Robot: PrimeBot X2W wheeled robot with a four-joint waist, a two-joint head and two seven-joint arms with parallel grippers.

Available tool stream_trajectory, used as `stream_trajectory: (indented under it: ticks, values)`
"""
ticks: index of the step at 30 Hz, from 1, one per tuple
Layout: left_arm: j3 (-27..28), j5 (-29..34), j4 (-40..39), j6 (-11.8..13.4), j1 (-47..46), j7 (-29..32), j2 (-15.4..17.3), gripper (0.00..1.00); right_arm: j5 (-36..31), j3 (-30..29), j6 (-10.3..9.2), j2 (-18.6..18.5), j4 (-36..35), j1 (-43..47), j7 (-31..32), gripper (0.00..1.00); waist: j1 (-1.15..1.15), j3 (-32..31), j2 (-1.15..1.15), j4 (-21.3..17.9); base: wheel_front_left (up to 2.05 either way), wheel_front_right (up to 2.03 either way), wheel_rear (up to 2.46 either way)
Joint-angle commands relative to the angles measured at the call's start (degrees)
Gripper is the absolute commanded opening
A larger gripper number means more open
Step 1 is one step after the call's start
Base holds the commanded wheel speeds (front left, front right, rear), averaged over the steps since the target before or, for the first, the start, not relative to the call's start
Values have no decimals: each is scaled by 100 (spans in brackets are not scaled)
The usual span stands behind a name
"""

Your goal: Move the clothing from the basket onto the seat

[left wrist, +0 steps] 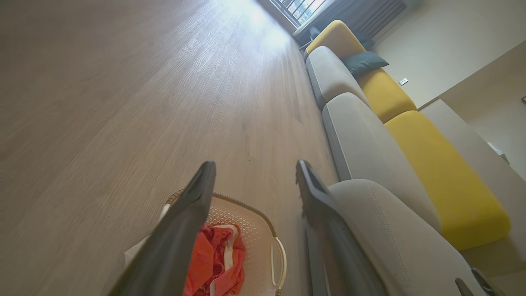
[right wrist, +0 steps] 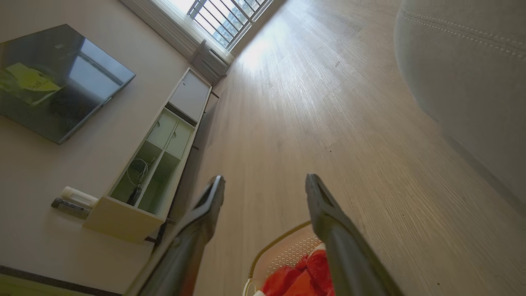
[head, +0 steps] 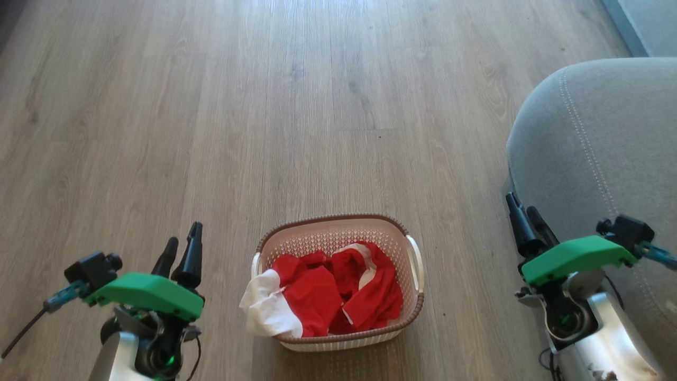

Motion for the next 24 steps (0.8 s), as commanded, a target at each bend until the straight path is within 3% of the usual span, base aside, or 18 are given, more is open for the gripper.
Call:
stream_trajectory:
  ticks: [1, 24]
  values:
    - [44, 256, -122, 62, -420, -100, 149, 100, -241, 115, 2, -97, -102, -443, -96, 100, 0, -3, 0, -2, 0, 0, 0]
    - [-252, 1906, 231, 498, -899, -469, 364, 100, -1826, 480, 3, -225, 510, -1068, -469, 100, 0, -11, 0, -8, 0, 0, 0]
